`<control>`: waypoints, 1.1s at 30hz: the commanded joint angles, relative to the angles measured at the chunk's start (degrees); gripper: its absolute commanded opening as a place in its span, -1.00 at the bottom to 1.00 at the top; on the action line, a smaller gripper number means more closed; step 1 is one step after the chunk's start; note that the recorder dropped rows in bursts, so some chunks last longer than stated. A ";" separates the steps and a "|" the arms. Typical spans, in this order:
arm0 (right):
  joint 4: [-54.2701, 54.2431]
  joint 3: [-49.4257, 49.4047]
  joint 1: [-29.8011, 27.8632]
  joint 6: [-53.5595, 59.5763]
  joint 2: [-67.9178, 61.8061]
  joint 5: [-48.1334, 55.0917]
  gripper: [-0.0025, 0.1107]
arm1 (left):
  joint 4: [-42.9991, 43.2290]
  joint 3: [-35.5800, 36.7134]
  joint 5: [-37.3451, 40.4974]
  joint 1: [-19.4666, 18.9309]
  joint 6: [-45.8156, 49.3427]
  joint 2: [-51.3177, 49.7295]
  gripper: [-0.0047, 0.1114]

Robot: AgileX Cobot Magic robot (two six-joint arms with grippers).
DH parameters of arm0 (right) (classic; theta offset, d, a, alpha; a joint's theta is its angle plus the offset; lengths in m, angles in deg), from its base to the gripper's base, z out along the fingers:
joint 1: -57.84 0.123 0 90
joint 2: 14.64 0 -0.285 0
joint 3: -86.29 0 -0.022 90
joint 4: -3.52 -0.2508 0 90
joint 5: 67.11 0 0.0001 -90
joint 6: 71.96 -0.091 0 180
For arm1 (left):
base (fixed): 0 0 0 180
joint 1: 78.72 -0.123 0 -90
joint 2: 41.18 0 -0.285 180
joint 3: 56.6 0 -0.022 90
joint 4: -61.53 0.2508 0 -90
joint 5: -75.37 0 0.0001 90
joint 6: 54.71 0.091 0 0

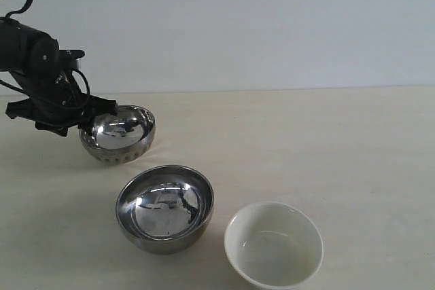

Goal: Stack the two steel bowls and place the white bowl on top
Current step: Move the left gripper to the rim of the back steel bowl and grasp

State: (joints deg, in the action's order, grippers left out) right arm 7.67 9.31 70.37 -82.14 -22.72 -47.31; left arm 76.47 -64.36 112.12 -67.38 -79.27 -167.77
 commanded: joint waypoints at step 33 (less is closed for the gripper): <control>0.44 -0.23 -0.05 0.03 0.29 -0.24 -0.96 | -3.02 -0.40 -4.81 -0.23 4.05 -3.89 -0.85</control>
State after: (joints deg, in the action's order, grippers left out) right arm 7.67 9.31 70.37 -82.14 -22.72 -47.31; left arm 73.36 -64.63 107.17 -67.41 -75.50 -171.56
